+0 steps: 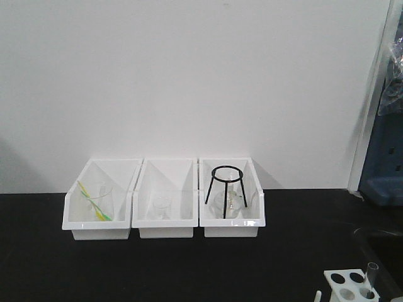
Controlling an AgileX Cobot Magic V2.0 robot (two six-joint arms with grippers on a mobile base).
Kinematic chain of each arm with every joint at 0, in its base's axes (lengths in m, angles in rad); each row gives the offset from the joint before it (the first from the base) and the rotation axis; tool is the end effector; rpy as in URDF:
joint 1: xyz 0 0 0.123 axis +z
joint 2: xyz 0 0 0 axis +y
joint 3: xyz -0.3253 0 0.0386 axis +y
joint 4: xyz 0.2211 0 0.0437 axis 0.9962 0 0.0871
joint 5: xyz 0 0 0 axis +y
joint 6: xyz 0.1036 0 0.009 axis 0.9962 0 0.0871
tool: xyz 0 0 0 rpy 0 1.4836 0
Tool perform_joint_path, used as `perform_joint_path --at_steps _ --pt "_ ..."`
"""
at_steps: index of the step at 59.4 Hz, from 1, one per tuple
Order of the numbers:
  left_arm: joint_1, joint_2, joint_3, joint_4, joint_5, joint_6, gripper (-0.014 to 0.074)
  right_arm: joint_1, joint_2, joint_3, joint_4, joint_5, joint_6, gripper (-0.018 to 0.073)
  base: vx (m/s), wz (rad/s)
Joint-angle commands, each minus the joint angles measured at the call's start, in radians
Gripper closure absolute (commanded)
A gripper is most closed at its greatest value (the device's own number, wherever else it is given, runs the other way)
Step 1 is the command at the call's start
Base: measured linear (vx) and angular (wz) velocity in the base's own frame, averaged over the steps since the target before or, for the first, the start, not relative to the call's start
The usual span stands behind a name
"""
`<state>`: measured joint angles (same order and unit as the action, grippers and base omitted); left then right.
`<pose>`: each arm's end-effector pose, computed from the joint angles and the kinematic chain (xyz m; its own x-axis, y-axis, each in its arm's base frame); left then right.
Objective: Flip and reinsert test tube from rack
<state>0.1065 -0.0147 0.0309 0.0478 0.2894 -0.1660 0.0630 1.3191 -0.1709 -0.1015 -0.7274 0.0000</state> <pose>-0.0027 0.0011 0.1744 -0.1993 -0.1419 -0.9696 -0.1445 0.9829 -0.1141 0.1840 0.0186 0.2297 -0.3187 -0.0959 -0.9430 -0.1509 0.9873 -0.0494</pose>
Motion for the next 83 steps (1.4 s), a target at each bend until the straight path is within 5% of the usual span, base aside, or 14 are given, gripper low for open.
perform_joint_path --at_steps 1,15,30,36,47,54,83 --pt "-0.008 -0.003 0.002 -0.004 -0.088 0.0 0.0603 -0.004 -0.031 -0.027 0.008 -0.086 0.0 0.0097 0.0 0.0" --pt "-0.008 -0.003 0.002 -0.004 -0.088 0.0 0.0603 -0.004 -0.168 -0.089 0.004 0.031 0.0 0.0085 0.0 0.0" --pt "-0.008 -0.003 0.002 -0.004 -0.088 0.0 0.0603 -0.004 -0.383 -0.244 0.004 0.386 0.0 0.0106 0.0 0.0" --pt "-0.008 -0.003 0.002 -0.004 -0.088 0.0 0.0603 -0.004 -0.469 -0.317 0.006 0.577 0.0 0.0187 0.0 0.0" --pt "-0.008 -0.003 0.002 -0.004 -0.088 0.0 0.0603 -0.004 -0.638 -0.379 0.008 0.887 0.0 0.0577 0.0 0.0" --pt "-0.008 -0.003 0.002 -0.004 -0.088 0.0 0.0603 -0.004 -0.756 -0.379 0.013 0.992 0.0 0.0574 0.0 0.0" --pt "-0.008 -0.003 0.002 -0.004 -0.088 0.0 0.0603 -0.004 -1.013 -0.379 0.008 1.054 0.0 0.0569 0.0 0.0"
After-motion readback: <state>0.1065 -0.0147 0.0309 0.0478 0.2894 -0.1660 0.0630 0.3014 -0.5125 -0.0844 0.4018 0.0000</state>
